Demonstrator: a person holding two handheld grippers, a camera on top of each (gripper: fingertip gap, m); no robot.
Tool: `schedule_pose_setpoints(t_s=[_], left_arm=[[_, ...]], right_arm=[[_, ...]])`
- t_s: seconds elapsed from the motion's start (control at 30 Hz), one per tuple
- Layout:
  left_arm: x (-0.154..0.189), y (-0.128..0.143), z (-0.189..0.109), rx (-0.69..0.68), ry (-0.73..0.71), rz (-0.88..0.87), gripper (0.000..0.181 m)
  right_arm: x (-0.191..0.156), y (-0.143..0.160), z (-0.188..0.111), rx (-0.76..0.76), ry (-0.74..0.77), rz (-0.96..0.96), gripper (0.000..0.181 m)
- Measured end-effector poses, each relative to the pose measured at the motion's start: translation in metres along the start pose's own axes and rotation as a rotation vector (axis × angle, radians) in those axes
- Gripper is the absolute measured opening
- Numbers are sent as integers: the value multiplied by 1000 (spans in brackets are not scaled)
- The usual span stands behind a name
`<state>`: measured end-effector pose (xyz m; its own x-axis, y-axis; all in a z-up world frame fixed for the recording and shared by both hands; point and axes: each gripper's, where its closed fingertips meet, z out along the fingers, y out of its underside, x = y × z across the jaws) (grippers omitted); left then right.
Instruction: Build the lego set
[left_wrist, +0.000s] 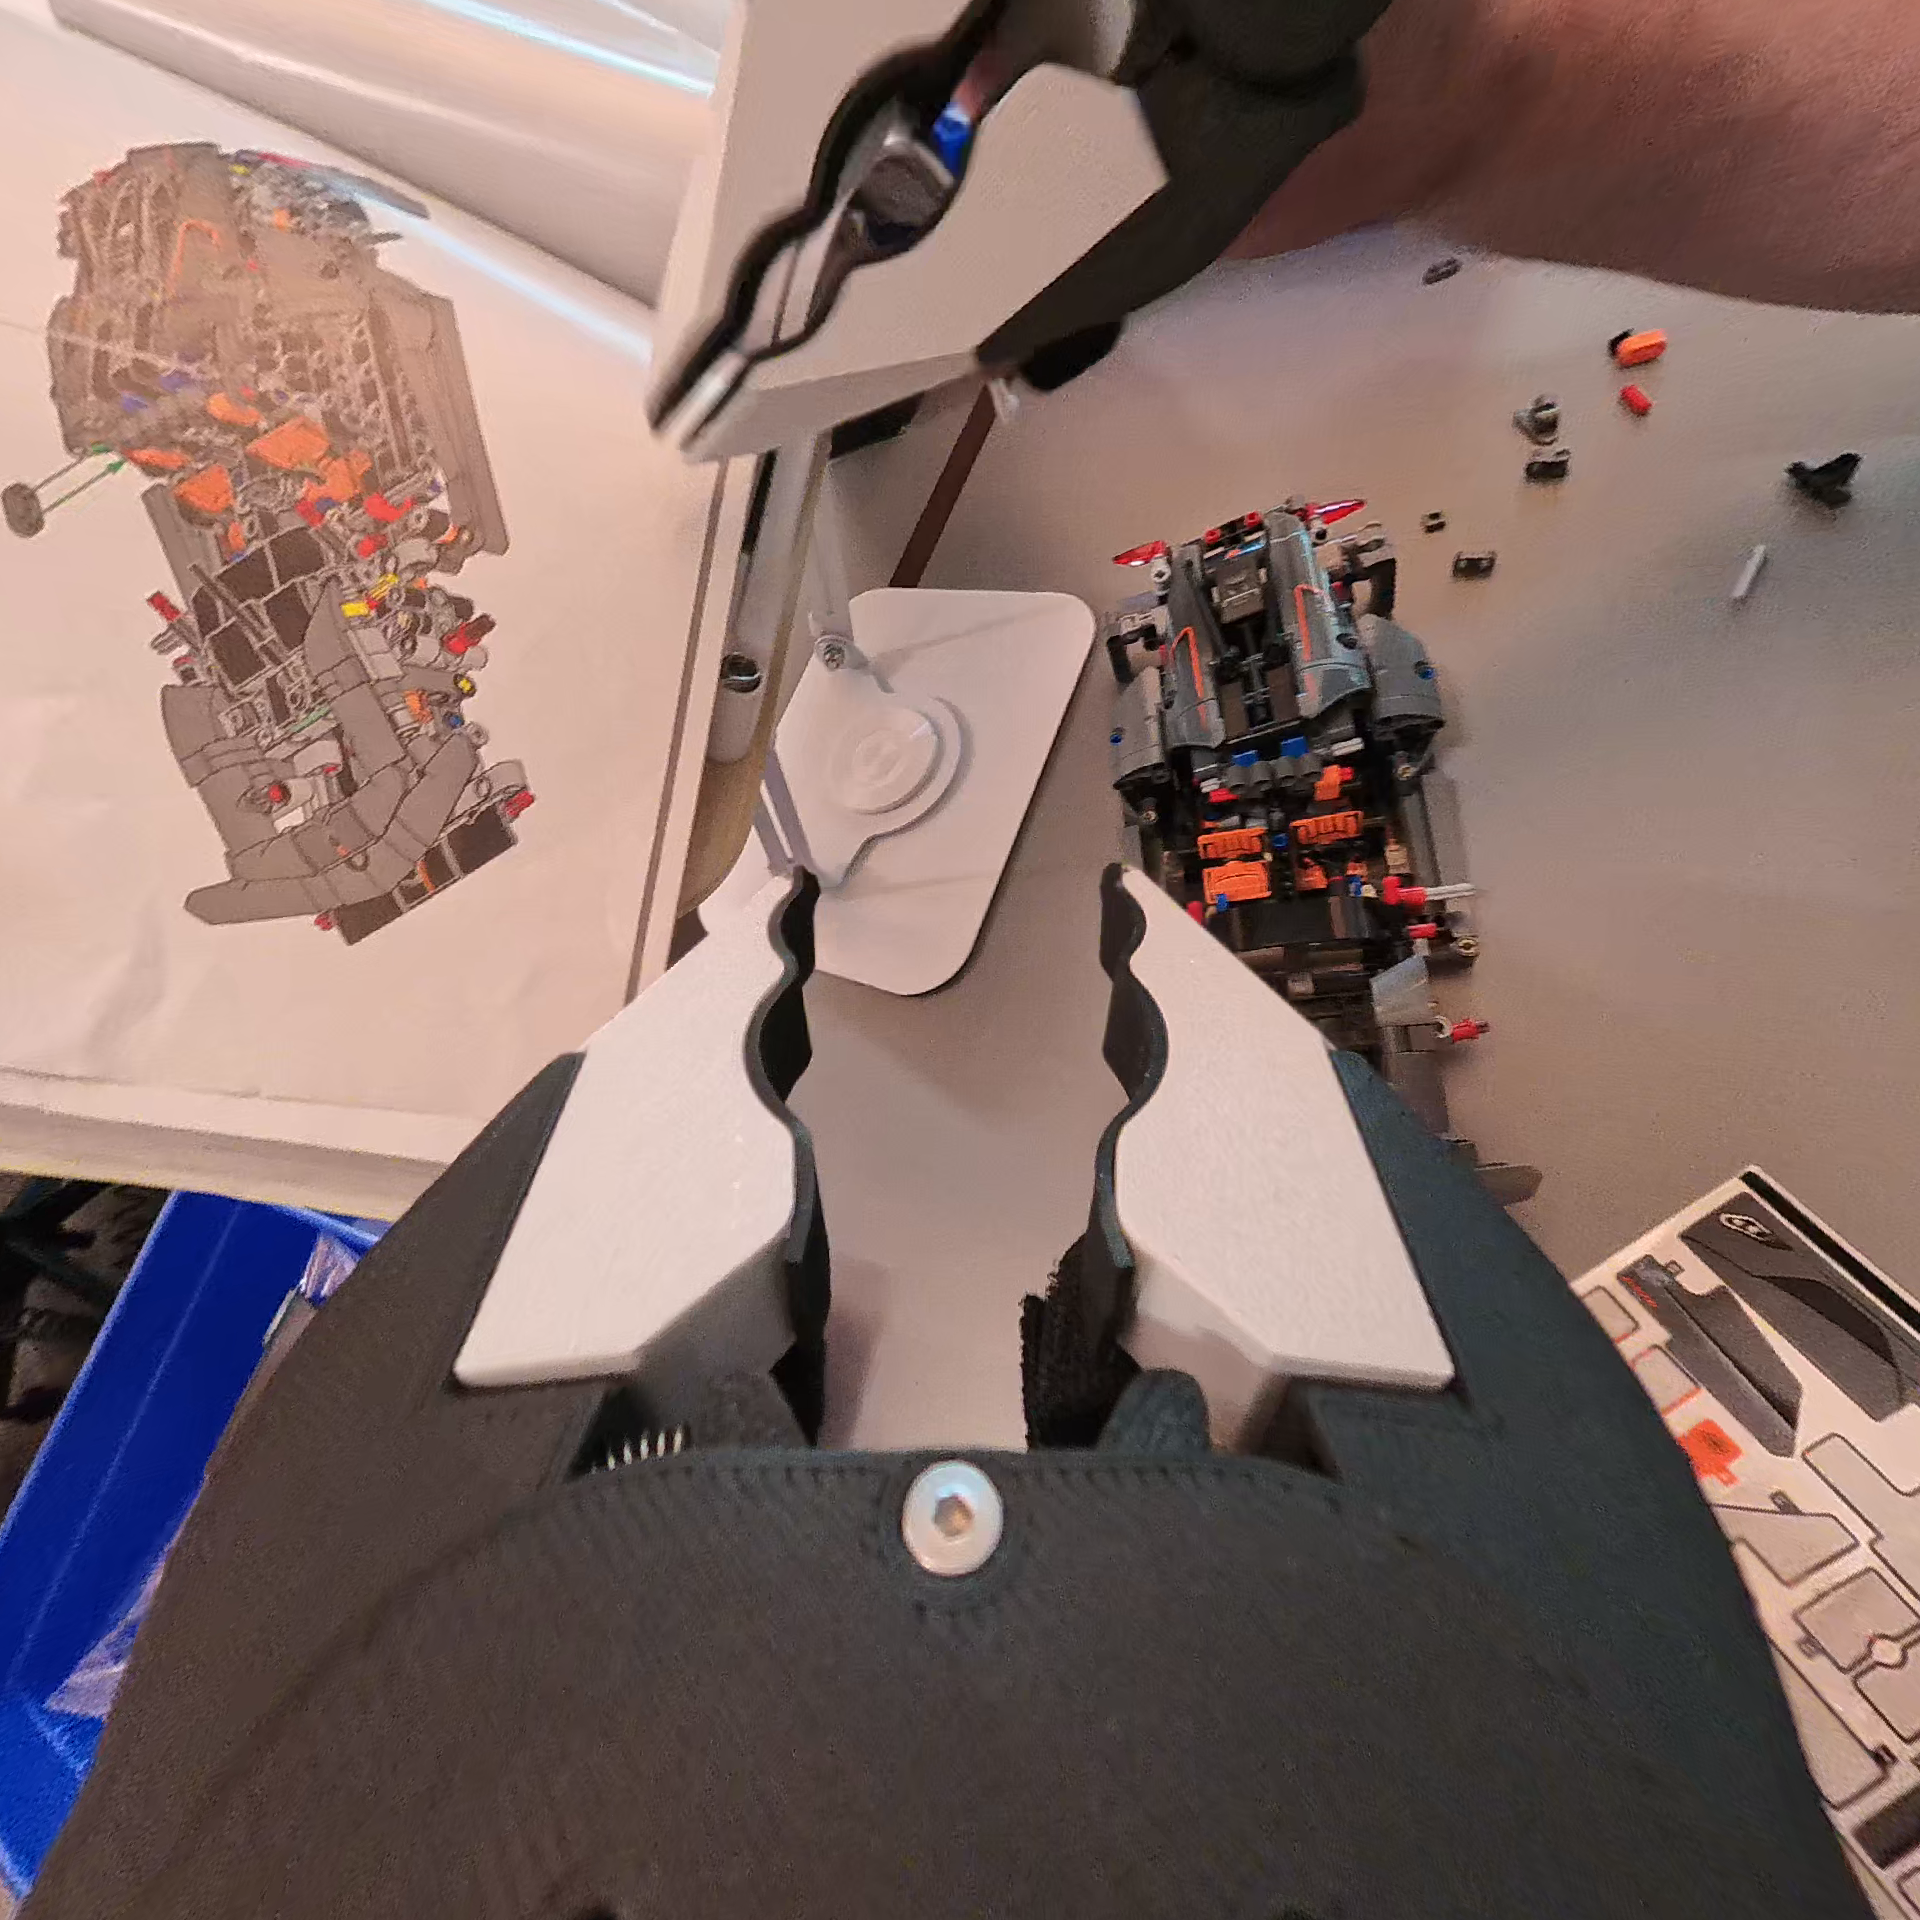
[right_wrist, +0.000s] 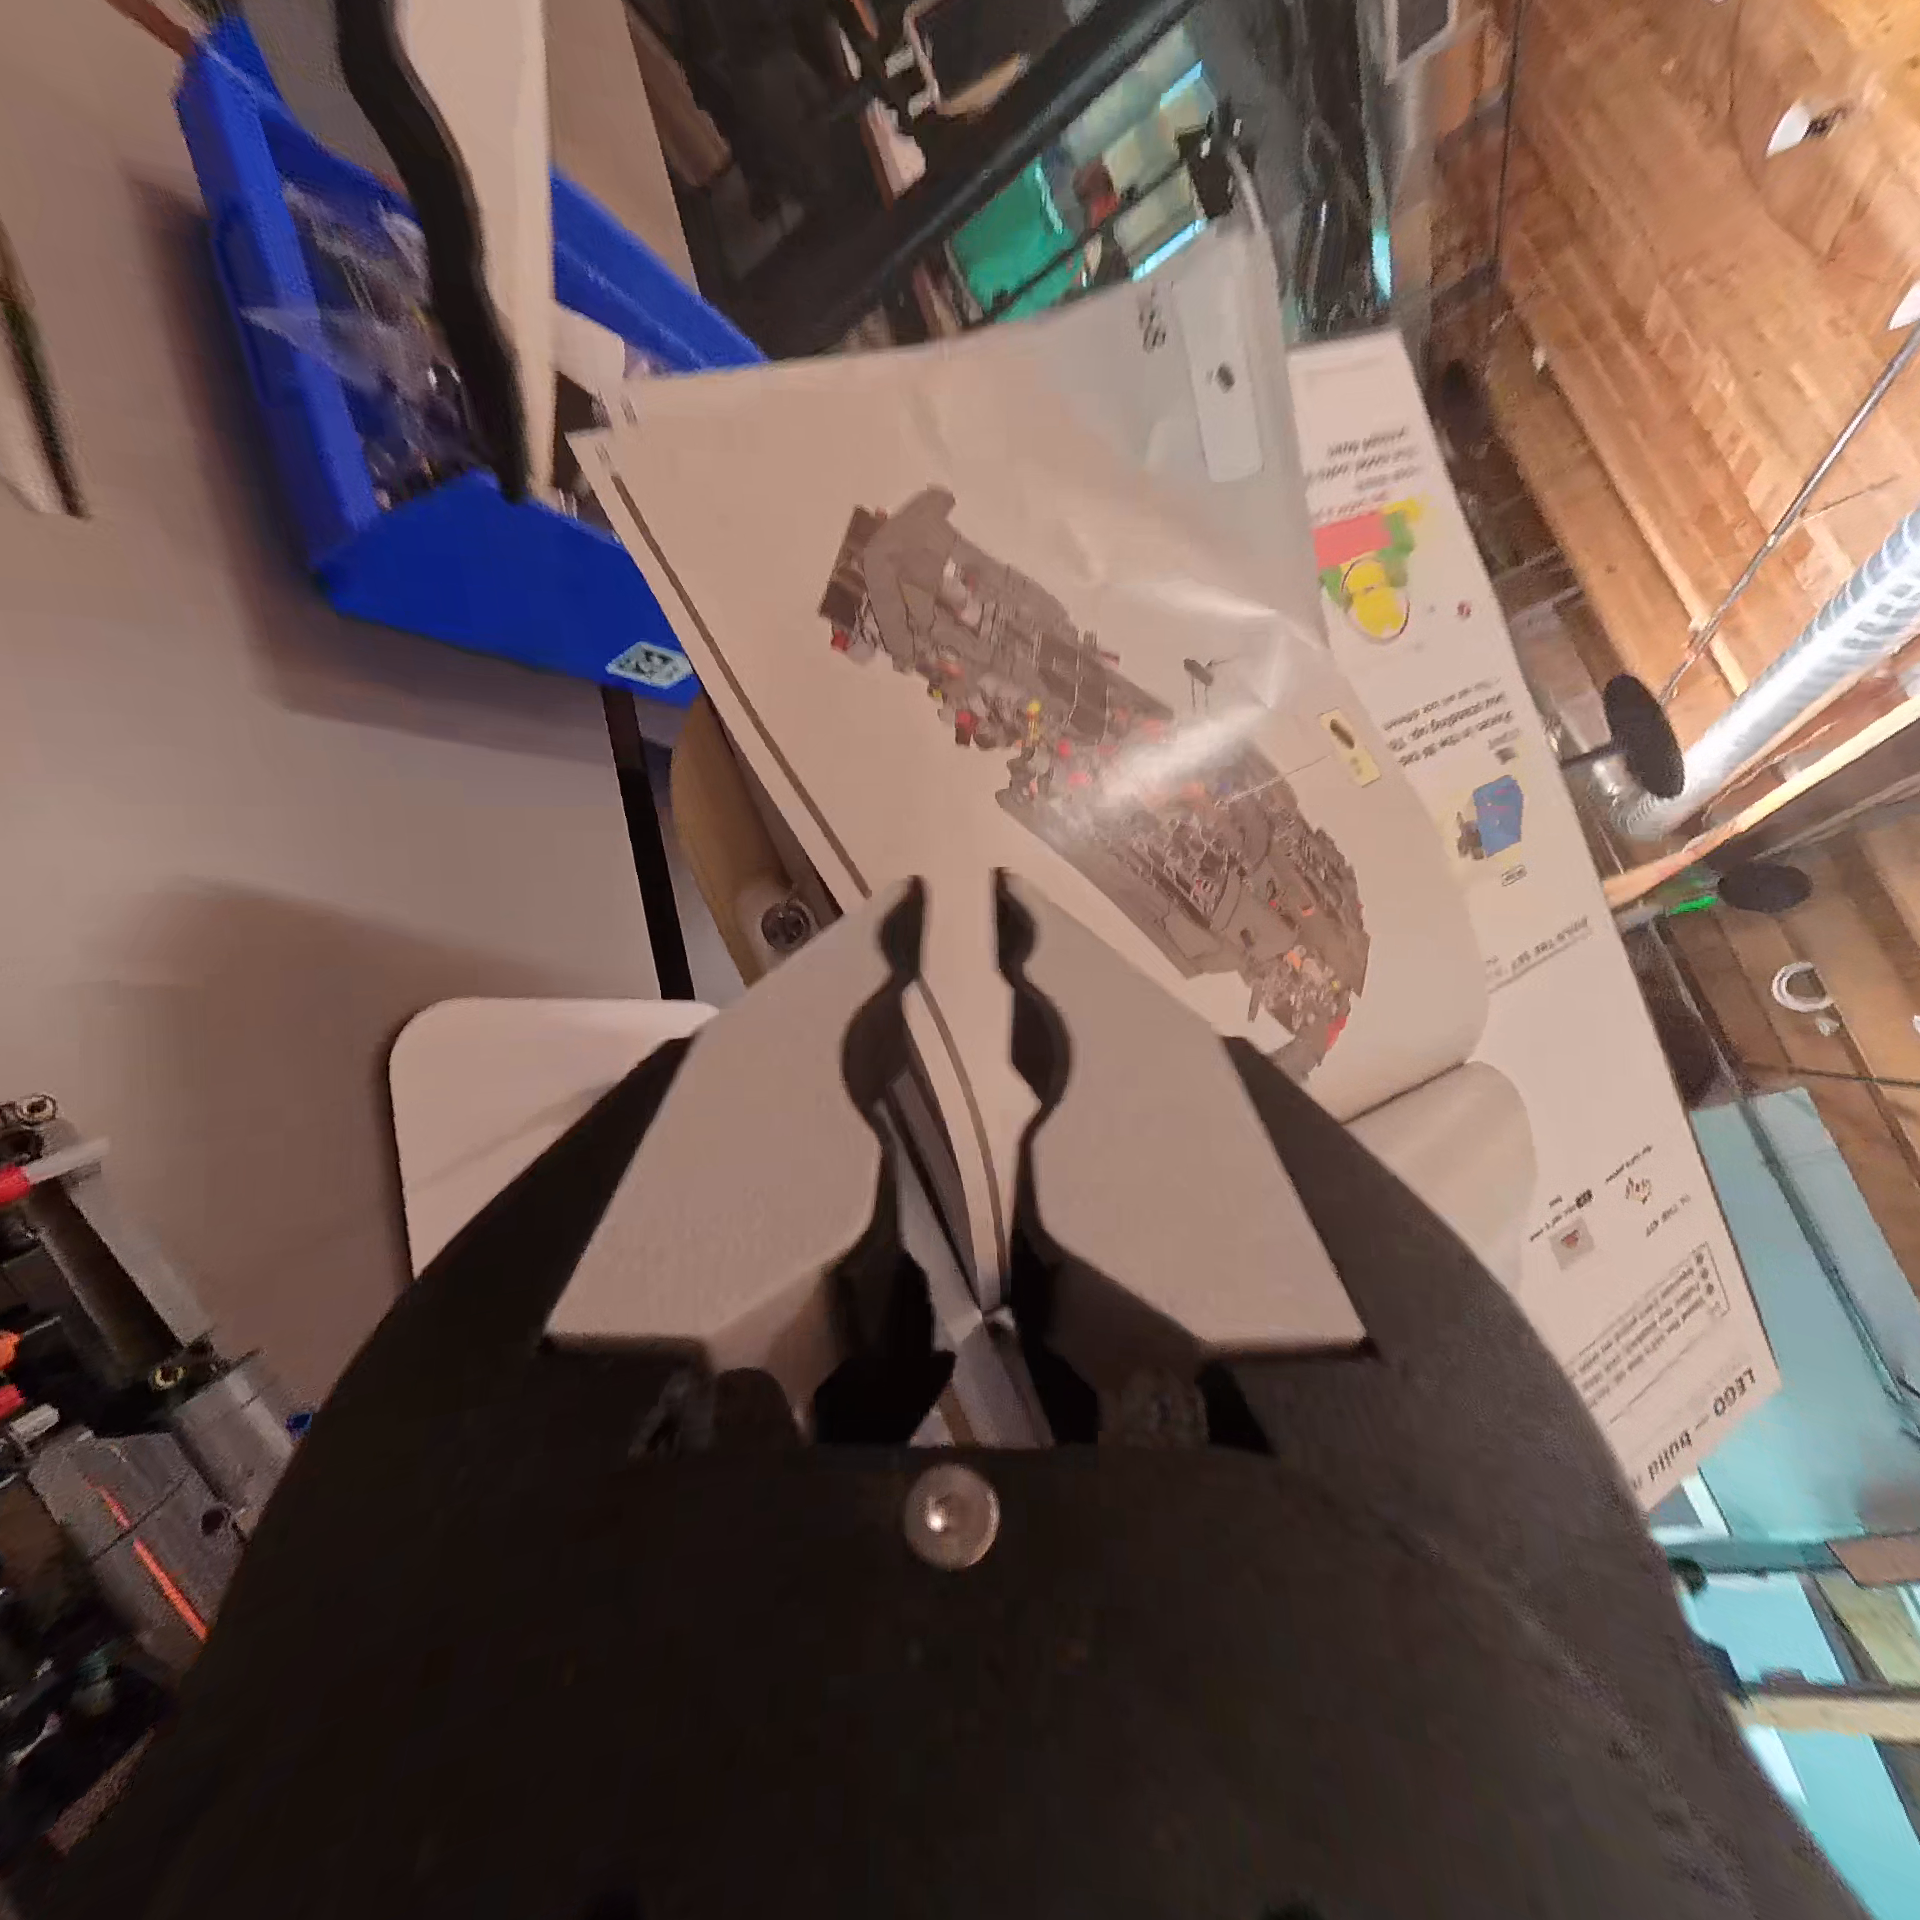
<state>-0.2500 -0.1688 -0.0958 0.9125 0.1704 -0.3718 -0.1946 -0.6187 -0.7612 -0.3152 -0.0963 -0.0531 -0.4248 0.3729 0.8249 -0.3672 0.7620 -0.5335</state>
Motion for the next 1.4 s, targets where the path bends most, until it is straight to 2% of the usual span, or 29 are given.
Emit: schedule_pose_setpoints(t_s=[0.07,0.13,0.2,0.27,0.4,0.57,0.73,0.9,1.07,1.1,1.13,1.23,1.3,1.4], left_arm=[[-7,4,-1,-12,-30,-13,54],[-10,9,-2,-31,-43,-20,53],[-13,12,-5,-46,-59,-17,53],[-14,14,-7,-52,-67,-10,52],[-16,15,-11,-48,-69,-5,52],[-22,17,-18,-42,-87,-15,52],[-33,18,-27,-35,-142,-40,54],[-52,32,-37,-69,-227,-80,55],[-63,34,-41,-54,-277,-108,56],[-64,33,-40,-52,-282,-109,57],[-66,33,-39,-52,-291,-109,57],[-69,35,-36,-54,-308,-116,57],[-70,34,-33,-49,-312,-117,58],[-70,33,-28,-40,-313,-116,58]], right_arm=[[-4,-7,1,13,-17,-23,50],[-11,-5,8,-33,-43,-71,59],[-18,-3,18,-62,-63,-118,56],[-23,1,26,-98,-68,-179,44],[-24,0,30,-93,-67,-203,0],[-7,-11,17,-31,-19,-99,0],[27,-12,-12,38,74,62,0],[71,22,-53,22,235,224,0],[97,83,-87,-85,383,408,1],[99,99,-92,-127,404,451,7],[102,111,-98,-150,428,495,22],[112,132,-122,-154,522,587,52],[115,125,-132,-118,536,586,59],[107,90,-133,-50,504,446,57]])
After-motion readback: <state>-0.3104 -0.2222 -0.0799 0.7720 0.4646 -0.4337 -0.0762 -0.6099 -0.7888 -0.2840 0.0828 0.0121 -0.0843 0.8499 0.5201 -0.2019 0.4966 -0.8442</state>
